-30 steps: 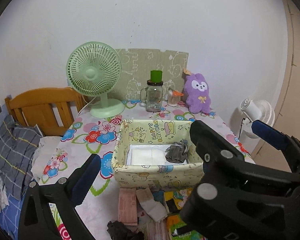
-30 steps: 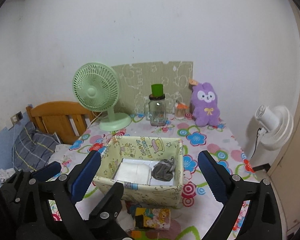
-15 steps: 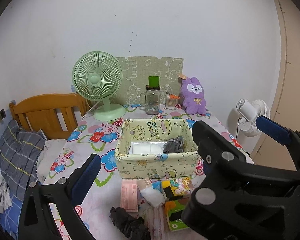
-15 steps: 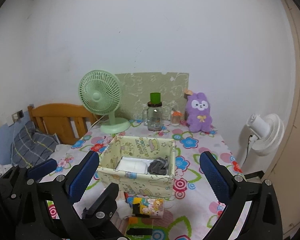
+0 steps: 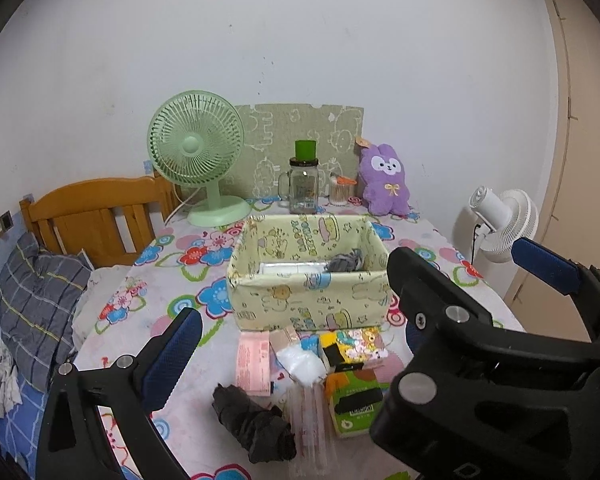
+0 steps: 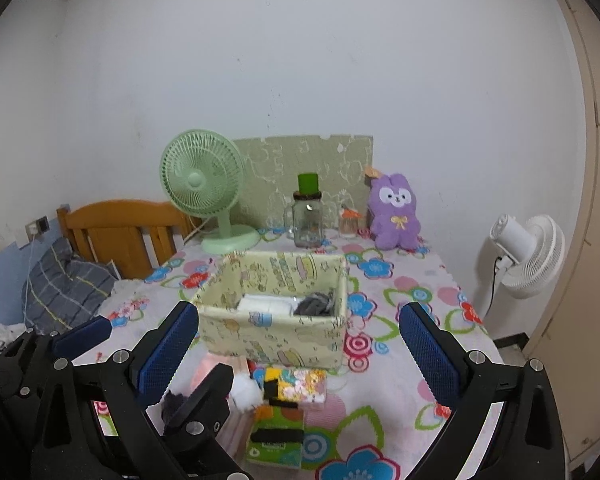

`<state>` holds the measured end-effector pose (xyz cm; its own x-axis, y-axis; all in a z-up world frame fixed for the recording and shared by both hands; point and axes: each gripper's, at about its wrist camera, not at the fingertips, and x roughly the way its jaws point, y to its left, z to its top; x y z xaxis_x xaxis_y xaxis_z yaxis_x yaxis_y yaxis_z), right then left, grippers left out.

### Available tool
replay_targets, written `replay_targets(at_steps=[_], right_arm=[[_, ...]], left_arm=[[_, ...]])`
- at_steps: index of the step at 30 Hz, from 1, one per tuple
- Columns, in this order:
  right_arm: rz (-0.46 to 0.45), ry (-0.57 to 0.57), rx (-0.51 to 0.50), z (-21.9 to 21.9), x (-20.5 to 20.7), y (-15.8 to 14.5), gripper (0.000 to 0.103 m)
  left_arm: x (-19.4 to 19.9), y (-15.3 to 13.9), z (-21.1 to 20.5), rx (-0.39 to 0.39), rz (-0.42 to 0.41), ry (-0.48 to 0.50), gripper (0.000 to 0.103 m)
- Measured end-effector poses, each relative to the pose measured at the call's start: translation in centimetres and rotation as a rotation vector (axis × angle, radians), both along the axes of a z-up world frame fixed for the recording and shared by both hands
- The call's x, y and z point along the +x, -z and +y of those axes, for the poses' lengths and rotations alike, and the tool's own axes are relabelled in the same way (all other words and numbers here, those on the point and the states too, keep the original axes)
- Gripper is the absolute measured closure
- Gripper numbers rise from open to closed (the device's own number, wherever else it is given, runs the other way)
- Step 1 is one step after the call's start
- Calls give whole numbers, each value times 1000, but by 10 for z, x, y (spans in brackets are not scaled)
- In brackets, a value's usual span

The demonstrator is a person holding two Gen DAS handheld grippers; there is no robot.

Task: Organize soft objects
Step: 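Open both grippers and withdraw them from the basket, then reach the left gripper to the black rolled cloth while the right gripper reaches the green tissue pack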

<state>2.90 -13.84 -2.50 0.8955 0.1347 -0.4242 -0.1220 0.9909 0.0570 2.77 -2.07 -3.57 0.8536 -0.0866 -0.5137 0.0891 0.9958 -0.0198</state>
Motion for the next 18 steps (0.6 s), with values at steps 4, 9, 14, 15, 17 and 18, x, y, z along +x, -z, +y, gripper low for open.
replay_targets(at_steps=[4,9,14,15,17,18], right_arm=[[10,13,-7,-1,-4,10,1],[25,13,11,-4,-5,21,1],[37,17,17,-3,-3,32,1],[44,16,22,-3,-2,35,1],[56,17,34,-4,-1,40,1],[60,20,37,-4,0,43,1]], left_arm=[[-4,8,-2,4,2,11,0],[-4,17,-3,7,10,15,0],[-2,27,-4,15,22,17,0],[-1,29,-4,15,24,22,0],[0,34,-2,11,25,18,0],[1,37,-1,8,27,15,0]])
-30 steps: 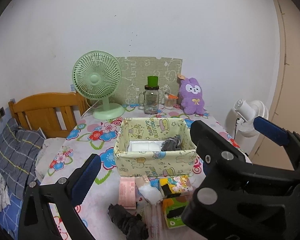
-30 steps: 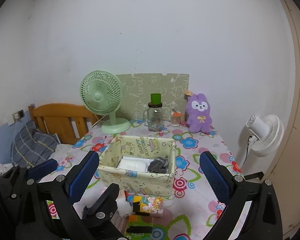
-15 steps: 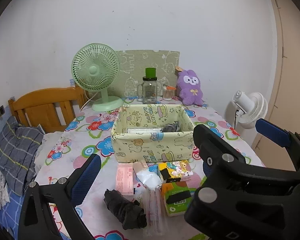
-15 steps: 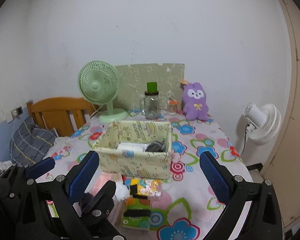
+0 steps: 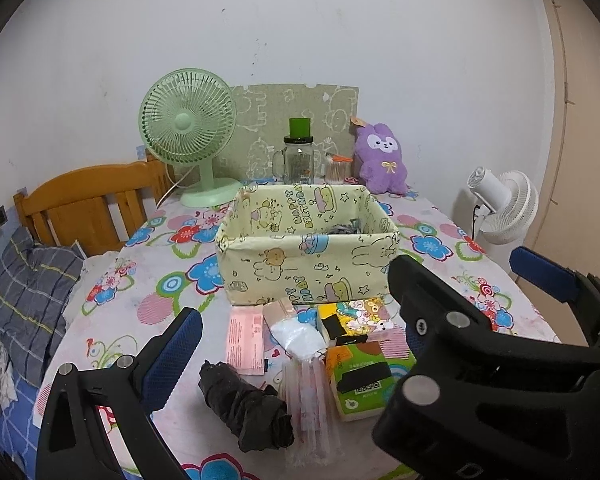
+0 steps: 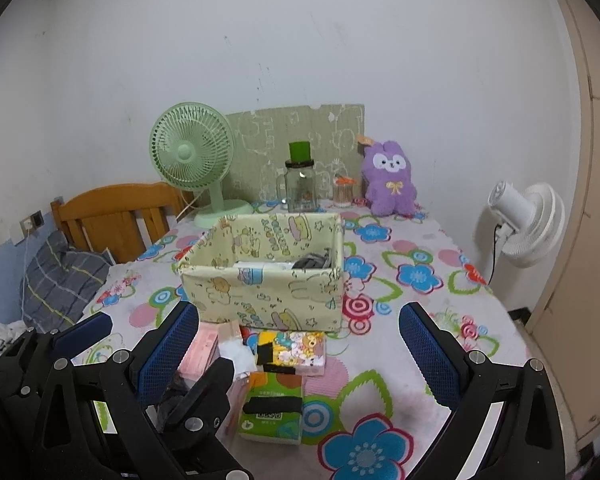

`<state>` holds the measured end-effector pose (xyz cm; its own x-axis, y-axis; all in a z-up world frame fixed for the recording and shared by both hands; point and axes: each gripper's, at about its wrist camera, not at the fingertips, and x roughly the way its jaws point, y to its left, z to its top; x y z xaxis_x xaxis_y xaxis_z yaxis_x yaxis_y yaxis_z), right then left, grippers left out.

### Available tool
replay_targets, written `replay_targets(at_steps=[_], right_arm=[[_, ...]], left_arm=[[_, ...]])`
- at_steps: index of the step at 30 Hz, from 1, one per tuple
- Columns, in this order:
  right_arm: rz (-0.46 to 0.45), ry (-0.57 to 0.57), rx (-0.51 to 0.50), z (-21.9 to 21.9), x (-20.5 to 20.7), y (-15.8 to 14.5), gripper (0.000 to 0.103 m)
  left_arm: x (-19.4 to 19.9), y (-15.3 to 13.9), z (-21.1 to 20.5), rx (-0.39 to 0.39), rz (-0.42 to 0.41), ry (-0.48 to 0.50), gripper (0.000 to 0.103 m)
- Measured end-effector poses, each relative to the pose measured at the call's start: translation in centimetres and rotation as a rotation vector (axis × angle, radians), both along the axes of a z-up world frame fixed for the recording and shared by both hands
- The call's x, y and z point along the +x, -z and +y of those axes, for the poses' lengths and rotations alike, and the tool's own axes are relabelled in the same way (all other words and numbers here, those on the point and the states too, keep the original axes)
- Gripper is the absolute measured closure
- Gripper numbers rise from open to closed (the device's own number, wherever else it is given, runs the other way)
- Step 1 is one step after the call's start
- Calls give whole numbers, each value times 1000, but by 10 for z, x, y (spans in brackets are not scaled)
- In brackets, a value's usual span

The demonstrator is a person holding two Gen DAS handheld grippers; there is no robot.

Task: Organize soft objects
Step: 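Reach the left gripper to the black rolled cloth while the right gripper reaches the green tissue pack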

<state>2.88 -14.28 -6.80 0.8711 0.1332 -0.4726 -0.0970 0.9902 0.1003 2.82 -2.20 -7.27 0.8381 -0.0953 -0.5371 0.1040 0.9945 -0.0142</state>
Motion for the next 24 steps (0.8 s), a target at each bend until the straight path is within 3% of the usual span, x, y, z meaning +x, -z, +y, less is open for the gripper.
replay_targets(at_steps=[16,24], right_arm=[[122,-19,-6,11,17,53,2],[190,-28,11,15,29,74,2]], left_arm=[[18,53,16,7,128,-66,2],[26,72,20,30,180,-83,11]])
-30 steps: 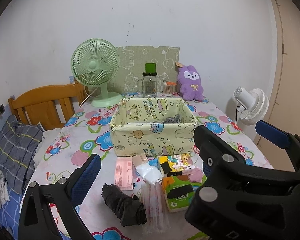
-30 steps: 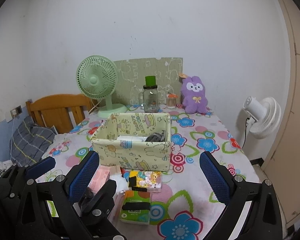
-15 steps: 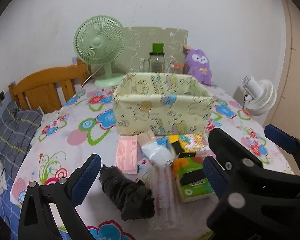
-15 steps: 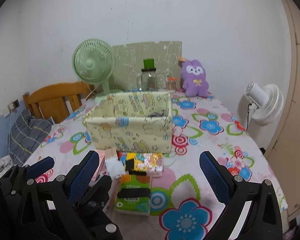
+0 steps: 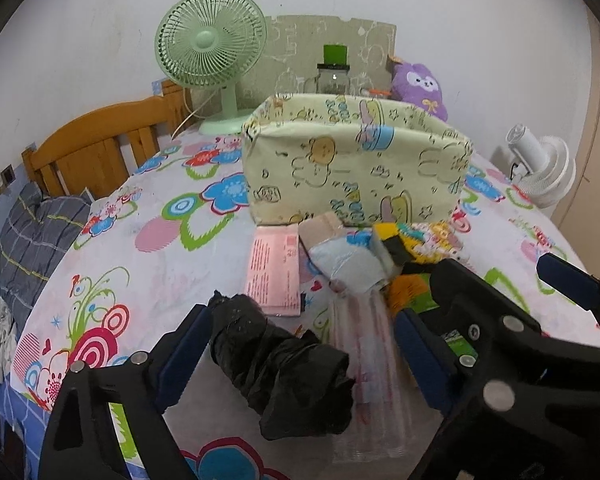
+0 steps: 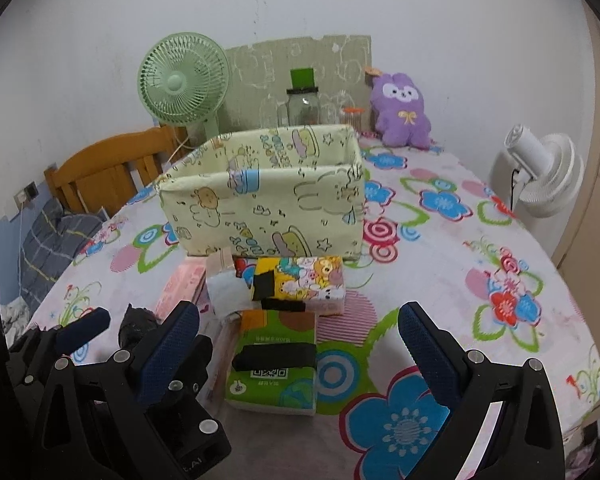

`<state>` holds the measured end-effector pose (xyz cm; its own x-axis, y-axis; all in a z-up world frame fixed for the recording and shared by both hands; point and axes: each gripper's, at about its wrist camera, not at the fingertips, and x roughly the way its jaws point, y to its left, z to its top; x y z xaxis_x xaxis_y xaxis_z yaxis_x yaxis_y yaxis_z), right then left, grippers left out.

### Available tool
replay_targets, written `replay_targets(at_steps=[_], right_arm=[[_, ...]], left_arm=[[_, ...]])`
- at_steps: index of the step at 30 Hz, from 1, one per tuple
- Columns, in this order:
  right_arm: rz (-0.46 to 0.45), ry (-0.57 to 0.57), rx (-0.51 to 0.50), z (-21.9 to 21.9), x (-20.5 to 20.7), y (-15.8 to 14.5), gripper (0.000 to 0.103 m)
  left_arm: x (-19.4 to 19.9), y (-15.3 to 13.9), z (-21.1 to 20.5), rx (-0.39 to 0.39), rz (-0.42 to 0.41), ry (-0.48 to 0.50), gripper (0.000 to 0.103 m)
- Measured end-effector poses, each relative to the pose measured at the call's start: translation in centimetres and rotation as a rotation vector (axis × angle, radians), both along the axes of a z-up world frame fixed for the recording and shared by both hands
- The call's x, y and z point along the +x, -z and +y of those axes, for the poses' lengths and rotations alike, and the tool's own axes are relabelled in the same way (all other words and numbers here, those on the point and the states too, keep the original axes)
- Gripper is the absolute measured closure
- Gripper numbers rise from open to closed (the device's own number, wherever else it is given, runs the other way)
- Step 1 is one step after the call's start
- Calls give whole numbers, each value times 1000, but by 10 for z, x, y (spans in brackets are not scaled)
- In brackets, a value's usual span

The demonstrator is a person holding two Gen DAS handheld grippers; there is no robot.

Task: Organize soft objects
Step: 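Reach the left gripper to the black rolled cloth while the right gripper reaches the green tissue pack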

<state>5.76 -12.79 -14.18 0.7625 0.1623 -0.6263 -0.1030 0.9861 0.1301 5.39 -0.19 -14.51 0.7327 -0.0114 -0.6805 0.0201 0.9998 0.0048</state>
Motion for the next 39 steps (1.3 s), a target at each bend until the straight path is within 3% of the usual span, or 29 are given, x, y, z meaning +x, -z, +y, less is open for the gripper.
replay_targets(at_steps=[3,12,18,22,29,39], right_arm=[[34,-4,8,1,5,8,2],[115,-19,15,6,15,26,16],[166,-17,29,10,23,33,30],[196,-12,42,9,25,36,49],[174,-12,31,12,21,30,60],[107,-23,17,20,14,7,61]], left_arm=[[1,5,1,7,13,-6,12],[2,12,1,21,20,-5,13],[0,14,-3,49,12,4,13],[-1,13,-5,55,8,10,13],[-2,11,-2,33,2,21,12],[1,-1,16,-17,-23,-9,13]])
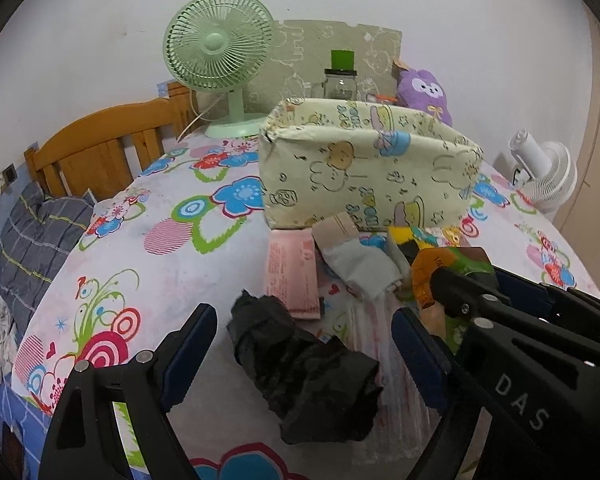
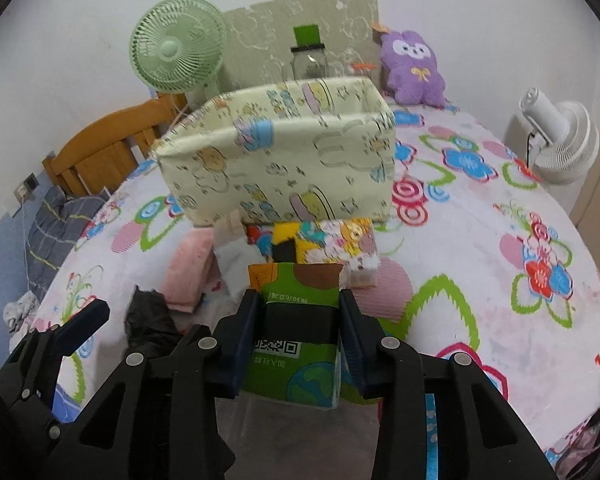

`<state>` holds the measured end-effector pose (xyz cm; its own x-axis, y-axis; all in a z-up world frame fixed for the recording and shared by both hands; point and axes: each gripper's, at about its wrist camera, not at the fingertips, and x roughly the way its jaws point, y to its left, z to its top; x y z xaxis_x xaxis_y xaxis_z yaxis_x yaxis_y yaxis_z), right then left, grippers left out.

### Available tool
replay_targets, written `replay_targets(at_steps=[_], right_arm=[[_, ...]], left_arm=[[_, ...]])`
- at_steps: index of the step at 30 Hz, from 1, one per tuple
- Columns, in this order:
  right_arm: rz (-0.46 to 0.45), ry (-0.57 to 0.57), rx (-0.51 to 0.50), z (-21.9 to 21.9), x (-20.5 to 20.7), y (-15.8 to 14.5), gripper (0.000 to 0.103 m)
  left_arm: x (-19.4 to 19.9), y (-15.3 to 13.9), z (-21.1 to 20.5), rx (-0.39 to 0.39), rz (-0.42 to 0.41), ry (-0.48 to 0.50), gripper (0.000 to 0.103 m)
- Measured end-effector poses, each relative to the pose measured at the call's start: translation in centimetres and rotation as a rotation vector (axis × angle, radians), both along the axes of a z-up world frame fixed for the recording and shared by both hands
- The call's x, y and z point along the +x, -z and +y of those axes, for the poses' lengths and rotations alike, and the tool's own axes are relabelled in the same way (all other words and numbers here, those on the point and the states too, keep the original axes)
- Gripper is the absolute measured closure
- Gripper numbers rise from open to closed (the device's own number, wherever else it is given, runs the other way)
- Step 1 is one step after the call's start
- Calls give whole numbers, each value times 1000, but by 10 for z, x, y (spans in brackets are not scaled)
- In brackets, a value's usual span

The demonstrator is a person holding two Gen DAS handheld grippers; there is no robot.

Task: Organize soft objects
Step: 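Reach the left gripper to the black rolled cloth while the right gripper reaches the green tissue pack, then grasp the black rolled cloth with the left gripper while the right grasps the green tissue pack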

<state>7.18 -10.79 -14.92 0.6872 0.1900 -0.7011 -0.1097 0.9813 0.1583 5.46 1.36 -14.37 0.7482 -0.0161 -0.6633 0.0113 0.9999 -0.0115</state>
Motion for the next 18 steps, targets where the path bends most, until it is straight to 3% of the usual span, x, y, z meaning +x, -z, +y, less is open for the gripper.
replay_targets(at_steps=[9,12,13,18], right_arm=[[14,-25,-14,14,7,1,61],[20,-32,-22,17,9,3,61],[23,-34,-24,18,9,4,61],[27,-34,-25,20,11,5,61]], left_arm=[[12,16,8,-15,63,-14,30],[14,19,10,-18,76,-19,42],[16,21,11,-14,87,-24,51],[16,21,12,-8,84,-26,58]])
